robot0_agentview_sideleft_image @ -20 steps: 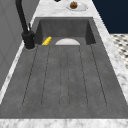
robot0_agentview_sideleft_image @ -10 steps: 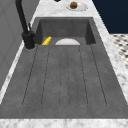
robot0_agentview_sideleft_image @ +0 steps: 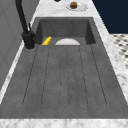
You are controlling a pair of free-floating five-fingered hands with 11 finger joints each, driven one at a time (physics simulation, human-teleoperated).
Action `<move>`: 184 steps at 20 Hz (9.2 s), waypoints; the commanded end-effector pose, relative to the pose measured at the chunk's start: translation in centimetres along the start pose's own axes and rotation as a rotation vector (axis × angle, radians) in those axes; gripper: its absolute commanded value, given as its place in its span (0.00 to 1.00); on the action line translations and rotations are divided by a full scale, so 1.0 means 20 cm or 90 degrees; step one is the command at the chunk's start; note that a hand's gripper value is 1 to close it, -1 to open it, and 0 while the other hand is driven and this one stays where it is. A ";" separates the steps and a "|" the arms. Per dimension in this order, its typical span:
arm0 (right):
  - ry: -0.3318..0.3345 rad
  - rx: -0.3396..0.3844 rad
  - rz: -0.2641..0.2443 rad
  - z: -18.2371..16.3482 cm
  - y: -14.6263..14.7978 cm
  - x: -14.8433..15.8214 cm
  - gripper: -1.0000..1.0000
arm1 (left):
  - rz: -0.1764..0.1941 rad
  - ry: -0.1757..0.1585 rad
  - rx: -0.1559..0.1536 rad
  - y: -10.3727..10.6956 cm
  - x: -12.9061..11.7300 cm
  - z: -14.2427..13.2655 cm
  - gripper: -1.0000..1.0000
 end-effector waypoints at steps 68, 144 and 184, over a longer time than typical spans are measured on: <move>-0.034 0.013 -0.052 1.79 0.72 -0.95 0.00 | 0.000 0.000 0.000 0.00 0.00 0.00 0.50; 0.048 -0.266 0.006 1.54 3.24 -0.84 0.00 | 0.000 0.000 0.000 0.00 0.00 0.00 0.50; 0.052 -0.249 -0.021 1.53 3.27 -0.87 0.50 | -0.004 -0.041 -0.048 0.38 0.12 -0.05 0.00</move>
